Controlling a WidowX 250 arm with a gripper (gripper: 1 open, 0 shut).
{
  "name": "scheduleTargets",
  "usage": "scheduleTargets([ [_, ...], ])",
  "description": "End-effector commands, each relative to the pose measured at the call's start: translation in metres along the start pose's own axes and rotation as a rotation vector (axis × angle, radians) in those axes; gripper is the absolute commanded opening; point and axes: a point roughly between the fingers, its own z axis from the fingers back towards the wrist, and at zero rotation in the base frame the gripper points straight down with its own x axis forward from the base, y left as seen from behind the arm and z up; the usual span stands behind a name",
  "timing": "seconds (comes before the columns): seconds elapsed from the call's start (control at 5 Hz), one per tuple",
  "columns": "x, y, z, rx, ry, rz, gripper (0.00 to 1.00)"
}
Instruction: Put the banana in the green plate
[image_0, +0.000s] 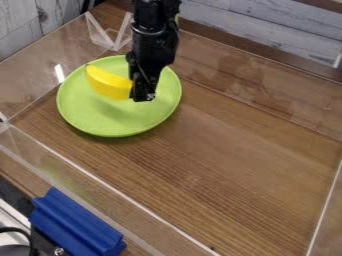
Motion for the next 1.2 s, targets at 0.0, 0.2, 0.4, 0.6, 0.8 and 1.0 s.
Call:
scheduleTargets([
  [0.0, -0.0005, 0.0063, 0.0062, 0.031, -0.016, 0.0, 0.0],
  [0.2, -0.0002, 0.0058, 0.0048, 0.031, -0.016, -0.006, 0.0],
  [0.4, 0.0005, 0.0052, 0.0038, 0.031, -0.016, -0.012, 0.0],
  [0.6, 0.0013, 0.0044, 0.0029, 0.03, -0.017, -0.017, 0.0],
  [0.8, 0.0021, 0.0036, 0.0021, 0.029, -0.017, -0.021, 0.0],
  [1.0, 0.0029, 0.0027, 0.002, 0.028, -0.019, -0.024, 0.0],
])
